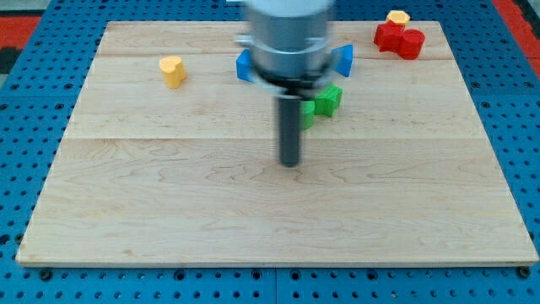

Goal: Slightly push green star towards the top of the board

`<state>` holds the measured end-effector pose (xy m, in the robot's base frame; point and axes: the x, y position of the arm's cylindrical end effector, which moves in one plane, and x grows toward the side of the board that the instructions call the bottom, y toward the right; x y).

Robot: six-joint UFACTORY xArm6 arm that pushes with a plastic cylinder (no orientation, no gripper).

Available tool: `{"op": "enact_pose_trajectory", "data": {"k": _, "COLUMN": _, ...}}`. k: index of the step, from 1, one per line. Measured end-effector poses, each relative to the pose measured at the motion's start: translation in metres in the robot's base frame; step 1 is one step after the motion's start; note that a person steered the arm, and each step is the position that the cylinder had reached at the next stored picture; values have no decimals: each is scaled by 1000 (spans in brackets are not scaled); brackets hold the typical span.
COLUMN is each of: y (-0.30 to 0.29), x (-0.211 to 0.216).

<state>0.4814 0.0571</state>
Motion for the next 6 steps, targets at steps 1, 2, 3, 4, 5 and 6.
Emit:
{"op": "enact_pose_trajectory", "data": {"k": 1, "y": 1, "x": -52}}
{"op": "enact_pose_trajectory", "data": {"k": 2, "y": -31, "x": -83}}
{"op": "enact_pose_trajectory", "data": {"k": 3, "y": -45, "x": -83}}
{"op": "enact_pose_trajectory", "data": {"k": 4, "y": -25, "x": -65}}
{"op": "enact_pose_trajectory", "data": {"k": 5, "y": 3, "x": -55}}
{"op": "enact_pose_trajectory", "data": {"k": 6, "y": 4, "x": -85}}
